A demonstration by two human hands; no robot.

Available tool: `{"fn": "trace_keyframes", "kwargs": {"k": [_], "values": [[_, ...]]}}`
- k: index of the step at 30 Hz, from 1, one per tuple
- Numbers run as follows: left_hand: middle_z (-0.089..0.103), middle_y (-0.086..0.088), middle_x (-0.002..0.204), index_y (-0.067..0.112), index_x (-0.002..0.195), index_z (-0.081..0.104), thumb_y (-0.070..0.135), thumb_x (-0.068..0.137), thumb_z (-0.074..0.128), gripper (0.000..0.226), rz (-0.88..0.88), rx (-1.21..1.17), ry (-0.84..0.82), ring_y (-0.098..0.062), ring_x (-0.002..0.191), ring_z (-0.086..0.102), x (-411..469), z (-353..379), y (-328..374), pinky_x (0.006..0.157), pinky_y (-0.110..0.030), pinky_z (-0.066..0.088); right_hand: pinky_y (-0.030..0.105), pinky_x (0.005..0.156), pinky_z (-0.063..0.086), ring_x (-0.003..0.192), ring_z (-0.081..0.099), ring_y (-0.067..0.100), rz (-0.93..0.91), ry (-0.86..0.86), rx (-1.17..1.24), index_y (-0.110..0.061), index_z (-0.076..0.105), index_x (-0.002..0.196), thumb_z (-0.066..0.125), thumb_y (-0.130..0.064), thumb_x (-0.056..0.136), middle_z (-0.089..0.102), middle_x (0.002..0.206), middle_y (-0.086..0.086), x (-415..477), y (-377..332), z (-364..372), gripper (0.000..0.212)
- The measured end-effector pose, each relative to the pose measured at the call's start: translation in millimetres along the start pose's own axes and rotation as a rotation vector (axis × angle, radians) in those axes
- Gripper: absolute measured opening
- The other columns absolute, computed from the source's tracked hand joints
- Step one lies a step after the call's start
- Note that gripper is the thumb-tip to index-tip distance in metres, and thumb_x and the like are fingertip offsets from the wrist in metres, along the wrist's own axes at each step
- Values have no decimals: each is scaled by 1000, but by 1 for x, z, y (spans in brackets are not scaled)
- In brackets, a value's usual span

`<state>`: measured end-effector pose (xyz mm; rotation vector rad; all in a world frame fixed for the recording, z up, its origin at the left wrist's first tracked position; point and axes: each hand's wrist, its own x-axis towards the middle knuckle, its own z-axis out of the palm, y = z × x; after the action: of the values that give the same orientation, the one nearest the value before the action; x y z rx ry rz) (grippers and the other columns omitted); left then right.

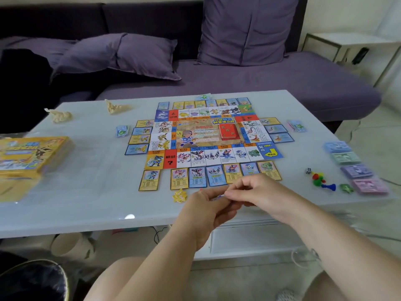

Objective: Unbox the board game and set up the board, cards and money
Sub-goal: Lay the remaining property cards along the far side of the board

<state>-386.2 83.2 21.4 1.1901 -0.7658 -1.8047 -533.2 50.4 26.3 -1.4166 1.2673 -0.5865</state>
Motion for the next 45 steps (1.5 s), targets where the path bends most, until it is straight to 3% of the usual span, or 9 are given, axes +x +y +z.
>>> {"fn": "trace_keyframes", "kwargs": {"k": [7, 12, 20, 26, 30, 33, 37, 42, 45], "values": [[73, -9, 79, 5, 98, 63, -3, 93, 49, 18, 39, -145, 213, -13, 67, 70, 4, -12, 5, 59, -21, 57, 19, 59, 37, 56, 51, 5, -24, 242, 166, -18, 69, 74, 68, -16, 85, 67, 63, -11, 15, 2, 1, 11], [66, -18, 99, -2, 115, 57, 4, 96, 48, 22, 24, -398, 317, -26, 90, 67, 3, -24, 14, 79, -34, 57, 15, 64, 45, 68, 63, 3, -137, 321, -328, -22, 68, 74, 74, -20, 79, 70, 72, -10, 22, 10, 4, 9], [67, -16, 100, -1, 128, 50, -8, 97, 33, 36, 26, -350, 279, -22, 87, 68, -1, -23, 15, 76, -30, 55, 26, 71, 49, 75, 61, 5, -135, 383, -525, -29, 66, 74, 76, -33, 77, 66, 76, -12, 29, 20, 12, 11], [74, -9, 85, 2, 128, 49, -4, 95, 44, 34, 49, -166, 126, -16, 75, 72, -3, -17, 15, 66, -23, 58, 4, 66, 38, 71, 57, -9, -207, 352, -278, -24, 71, 82, 64, -36, 87, 69, 83, -13, 14, -2, 4, 15], [73, -13, 85, 5, 122, 55, -3, 92, 51, 31, 28, -37, 49, -16, 73, 71, 4, -8, 17, 62, -21, 57, 20, 79, 45, 77, 61, -5, -113, 126, -215, -31, 73, 77, 66, -38, 84, 72, 80, -15, 5, -10, -1, 12], [73, -13, 83, 7, 116, 59, -3, 92, 52, 27, 6, 17, 13, -14, 71, 71, 15, -1, 24, 60, -19, 55, 17, 68, 41, 63, 59, -8, -86, 122, -125, -25, 72, 73, 69, -27, 84, 68, 64, -15, 9, -10, -11, 11], [73, -13, 84, 5, 117, 60, -1, 92, 53, 27, 2, 133, -33, -12, 69, 71, 40, 18, 35, 60, -18, 56, 9, 54, 35, 51, 52, -11, -38, 165, -76, -22, 70, 76, 66, -22, 87, 64, 56, -19, 20, -9, -37, 12], [71, -9, 83, 3, 112, 62, 0, 92, 53, 22, 33, 120, -54, -9, 64, 69, 82, 50, 55, 59, -17, 55, 24, 64, 37, 54, 49, 2, -60, 377, 31, -19, 70, 77, 60, -23, 91, 68, 71, -1, 49, -5, -81, 18], [71, -8, 75, 3, 97, 64, 2, 95, 49, 15, 4, 22, -53, -10, 60, 68, 109, 63, 66, 56, -18, 56, 11, 54, 35, 42, 48, -8, -91, 588, -6, -14, 69, 86, 58, -15, 92, 65, 71, -7, 72, -1, -125, 12]]}}
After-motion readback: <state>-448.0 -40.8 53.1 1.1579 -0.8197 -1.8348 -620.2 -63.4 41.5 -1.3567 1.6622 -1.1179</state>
